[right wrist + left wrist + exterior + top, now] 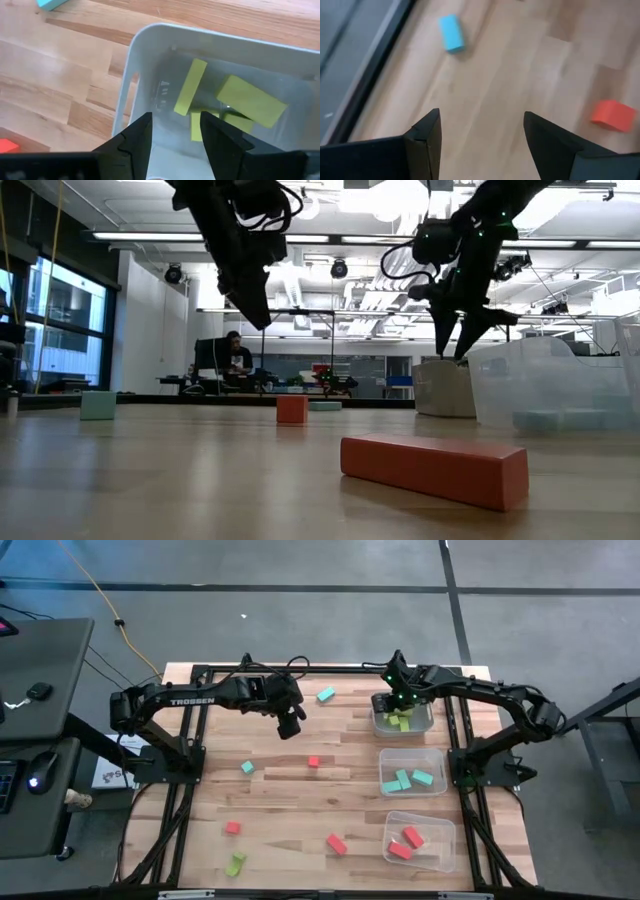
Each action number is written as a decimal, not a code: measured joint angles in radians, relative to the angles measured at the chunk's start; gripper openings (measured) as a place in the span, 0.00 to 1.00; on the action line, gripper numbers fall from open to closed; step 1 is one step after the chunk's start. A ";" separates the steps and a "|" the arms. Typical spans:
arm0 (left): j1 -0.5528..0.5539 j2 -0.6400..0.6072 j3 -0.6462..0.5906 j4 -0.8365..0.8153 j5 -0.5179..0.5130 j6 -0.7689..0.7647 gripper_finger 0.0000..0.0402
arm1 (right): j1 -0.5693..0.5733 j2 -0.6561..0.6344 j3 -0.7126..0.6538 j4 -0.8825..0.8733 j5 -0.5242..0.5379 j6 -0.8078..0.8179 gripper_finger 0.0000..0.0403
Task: Sort & place blocks by color
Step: Put the orange block into the bottom transparent bin
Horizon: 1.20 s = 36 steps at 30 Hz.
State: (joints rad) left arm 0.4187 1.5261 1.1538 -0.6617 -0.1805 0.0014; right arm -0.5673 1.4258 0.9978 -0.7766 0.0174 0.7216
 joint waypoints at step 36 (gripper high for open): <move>-0.200 0.127 -0.002 -0.012 0.211 0.012 0.51 | 0.260 -0.001 0.533 -0.356 0.404 -0.073 0.38</move>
State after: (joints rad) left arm 0.2183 1.6531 1.1522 -0.6738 0.0300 0.0132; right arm -0.3078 1.4250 1.5312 -1.1325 0.4211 0.6483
